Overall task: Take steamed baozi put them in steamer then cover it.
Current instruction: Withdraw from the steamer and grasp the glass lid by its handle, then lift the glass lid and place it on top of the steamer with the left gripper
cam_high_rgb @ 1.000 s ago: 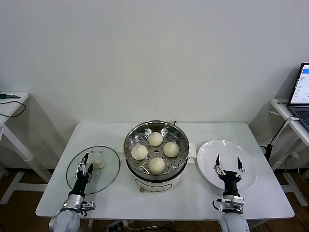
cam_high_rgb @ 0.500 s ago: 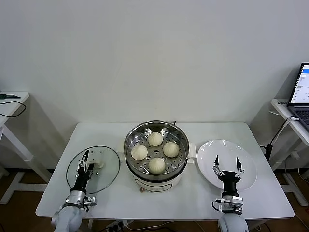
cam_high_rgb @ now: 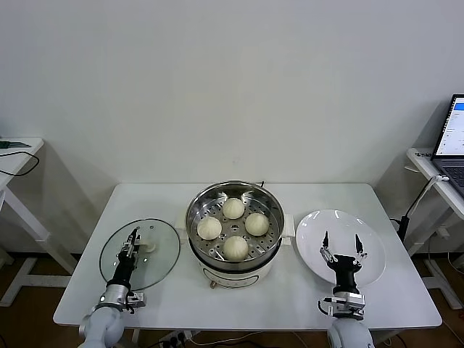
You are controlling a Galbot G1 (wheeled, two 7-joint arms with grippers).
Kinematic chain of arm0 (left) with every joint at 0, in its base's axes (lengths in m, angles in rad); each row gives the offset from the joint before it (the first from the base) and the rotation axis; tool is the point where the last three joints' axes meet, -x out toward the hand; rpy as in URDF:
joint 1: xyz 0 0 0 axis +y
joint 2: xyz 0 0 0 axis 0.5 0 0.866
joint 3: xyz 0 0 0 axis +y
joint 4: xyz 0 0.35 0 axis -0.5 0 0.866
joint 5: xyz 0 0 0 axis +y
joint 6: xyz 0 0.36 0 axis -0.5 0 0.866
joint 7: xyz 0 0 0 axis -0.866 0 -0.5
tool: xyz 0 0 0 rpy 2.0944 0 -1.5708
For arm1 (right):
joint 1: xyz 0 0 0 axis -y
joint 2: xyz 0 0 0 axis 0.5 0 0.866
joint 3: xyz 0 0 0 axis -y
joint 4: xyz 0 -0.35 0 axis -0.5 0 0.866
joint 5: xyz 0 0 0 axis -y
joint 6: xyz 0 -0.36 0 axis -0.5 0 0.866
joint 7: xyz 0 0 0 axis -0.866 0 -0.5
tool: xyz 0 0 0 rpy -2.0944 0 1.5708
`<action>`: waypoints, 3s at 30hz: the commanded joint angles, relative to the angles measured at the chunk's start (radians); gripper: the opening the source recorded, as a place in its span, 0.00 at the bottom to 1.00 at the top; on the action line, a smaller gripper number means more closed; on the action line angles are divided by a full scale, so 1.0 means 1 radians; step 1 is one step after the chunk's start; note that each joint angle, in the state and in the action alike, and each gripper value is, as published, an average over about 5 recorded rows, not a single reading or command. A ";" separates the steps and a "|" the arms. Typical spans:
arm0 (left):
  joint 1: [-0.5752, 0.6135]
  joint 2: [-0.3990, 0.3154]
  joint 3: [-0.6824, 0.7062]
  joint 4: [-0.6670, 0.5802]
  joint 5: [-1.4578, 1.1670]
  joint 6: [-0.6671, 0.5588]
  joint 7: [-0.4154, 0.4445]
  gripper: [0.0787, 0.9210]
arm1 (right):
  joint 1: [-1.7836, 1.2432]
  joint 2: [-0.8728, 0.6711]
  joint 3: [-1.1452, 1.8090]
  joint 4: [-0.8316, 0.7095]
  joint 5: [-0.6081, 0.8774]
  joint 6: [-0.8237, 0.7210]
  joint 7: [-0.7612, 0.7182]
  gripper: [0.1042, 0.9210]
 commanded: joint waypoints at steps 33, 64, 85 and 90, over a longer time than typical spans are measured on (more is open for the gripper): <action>0.148 0.126 -0.045 -0.875 -0.150 0.223 0.241 0.13 | 0.001 0.005 0.006 -0.006 0.004 0.010 -0.002 0.88; -0.129 -0.070 0.744 -0.669 0.098 0.686 0.605 0.13 | 0.031 0.023 0.022 -0.059 -0.001 0.017 -0.004 0.88; -0.145 -0.127 0.699 -0.555 0.171 0.650 0.563 0.13 | 0.030 0.027 0.022 -0.066 -0.001 0.020 -0.008 0.88; -0.143 -0.128 0.694 -0.547 0.173 0.641 0.549 0.13 | 0.030 0.025 0.024 -0.066 0.000 0.020 -0.009 0.88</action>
